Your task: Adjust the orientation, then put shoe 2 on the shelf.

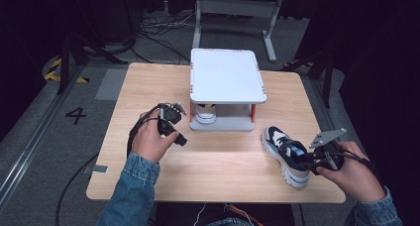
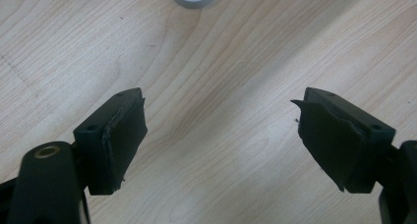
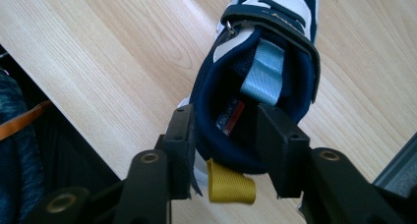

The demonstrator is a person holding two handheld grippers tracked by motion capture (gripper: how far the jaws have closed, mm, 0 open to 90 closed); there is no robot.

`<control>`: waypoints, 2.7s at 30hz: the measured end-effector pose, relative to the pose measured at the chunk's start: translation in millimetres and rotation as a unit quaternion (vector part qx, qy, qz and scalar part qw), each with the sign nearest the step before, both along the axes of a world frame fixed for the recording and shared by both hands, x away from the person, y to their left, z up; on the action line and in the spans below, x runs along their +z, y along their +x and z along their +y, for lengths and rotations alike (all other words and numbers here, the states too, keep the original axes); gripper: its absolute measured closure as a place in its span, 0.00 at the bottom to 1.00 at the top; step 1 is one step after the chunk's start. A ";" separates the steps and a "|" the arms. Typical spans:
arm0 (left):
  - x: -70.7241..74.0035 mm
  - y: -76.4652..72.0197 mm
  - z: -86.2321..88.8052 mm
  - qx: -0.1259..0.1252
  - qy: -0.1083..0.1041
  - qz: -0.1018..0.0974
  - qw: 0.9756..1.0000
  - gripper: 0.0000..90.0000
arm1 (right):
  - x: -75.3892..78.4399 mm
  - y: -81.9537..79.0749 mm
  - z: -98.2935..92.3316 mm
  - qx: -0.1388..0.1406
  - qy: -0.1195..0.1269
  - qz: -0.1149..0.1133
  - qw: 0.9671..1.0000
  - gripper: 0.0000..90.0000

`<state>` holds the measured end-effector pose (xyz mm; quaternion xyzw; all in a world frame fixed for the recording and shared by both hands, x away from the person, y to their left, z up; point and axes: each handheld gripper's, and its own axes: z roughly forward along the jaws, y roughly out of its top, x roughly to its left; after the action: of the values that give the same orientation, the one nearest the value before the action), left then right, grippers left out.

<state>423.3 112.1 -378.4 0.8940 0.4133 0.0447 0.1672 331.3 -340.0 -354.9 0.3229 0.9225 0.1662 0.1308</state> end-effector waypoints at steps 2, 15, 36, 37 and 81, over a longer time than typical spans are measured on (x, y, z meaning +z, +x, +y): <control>-0.2 -0.5 0.6 0.001 0.000 0.002 1.000 0.21 | -7.6 3.7 3.7 0.010 -0.006 0.022 1.000 0.68; -3.0 -3.2 4.2 0.002 0.002 0.005 1.000 0.21 | -50.0 26.5 20.0 0.026 -0.032 0.119 0.992 0.80; -0.1 -12.9 20.6 0.028 -0.002 0.004 1.000 0.22 | -12.0 22.3 59.6 0.052 0.049 0.013 0.997 0.81; -0.1 -15.0 23.2 0.033 -0.002 0.002 0.999 0.22 | -11.9 23.3 63.5 0.054 0.051 0.011 0.997 0.81; 2.7 -24.2 42.1 0.044 -0.009 0.004 0.999 0.22 | -19.9 103.2 166.0 0.015 0.111 -0.131 0.985 0.52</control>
<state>399.1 154.2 -375.7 0.8737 0.4530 0.0448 0.1714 434.5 -173.9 -374.8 0.2967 0.8780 0.3103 0.2116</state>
